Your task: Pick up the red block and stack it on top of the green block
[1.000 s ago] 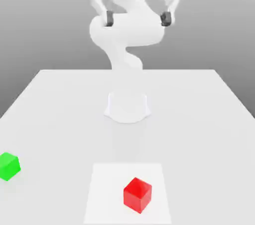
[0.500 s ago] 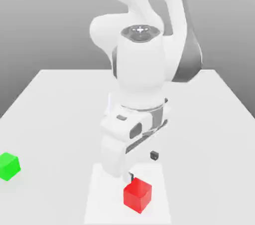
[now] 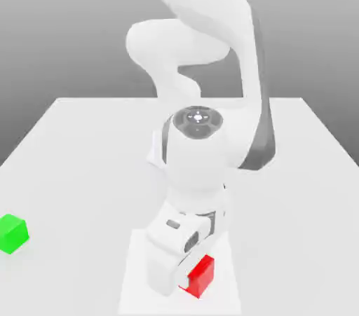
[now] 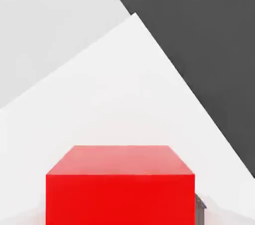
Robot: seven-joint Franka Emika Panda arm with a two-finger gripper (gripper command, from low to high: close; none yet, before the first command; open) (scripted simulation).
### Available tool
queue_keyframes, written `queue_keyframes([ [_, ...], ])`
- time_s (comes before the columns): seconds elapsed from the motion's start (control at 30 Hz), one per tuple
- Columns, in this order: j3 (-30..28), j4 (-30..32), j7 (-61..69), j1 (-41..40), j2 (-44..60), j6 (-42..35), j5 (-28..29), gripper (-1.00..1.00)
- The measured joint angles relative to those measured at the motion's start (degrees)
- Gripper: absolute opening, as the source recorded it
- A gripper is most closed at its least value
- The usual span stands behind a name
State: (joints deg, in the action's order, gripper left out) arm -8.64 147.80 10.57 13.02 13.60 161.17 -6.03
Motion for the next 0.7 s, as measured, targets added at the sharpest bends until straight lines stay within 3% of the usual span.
queue_keyframes([
  [0.1,-1.77,0.65,-1.45,-0.34,-5.19,-4.60,2.27,-1.00],
  [0.47,-19.14,-2.75,6.21,-19.08,-7.00,-10.76,-0.04,-1.00],
  [0.57,-21.97,-5.12,10.97,-25.40,-3.56,-10.25,-4.55,-1.00],
  [0.67,-19.11,-6.20,15.69,-29.48,1.79,-6.75,-10.67,-1.00],
  [0.7,-17.71,-6.39,17.10,-30.71,3.53,-5.46,-12.60,1.00],
])
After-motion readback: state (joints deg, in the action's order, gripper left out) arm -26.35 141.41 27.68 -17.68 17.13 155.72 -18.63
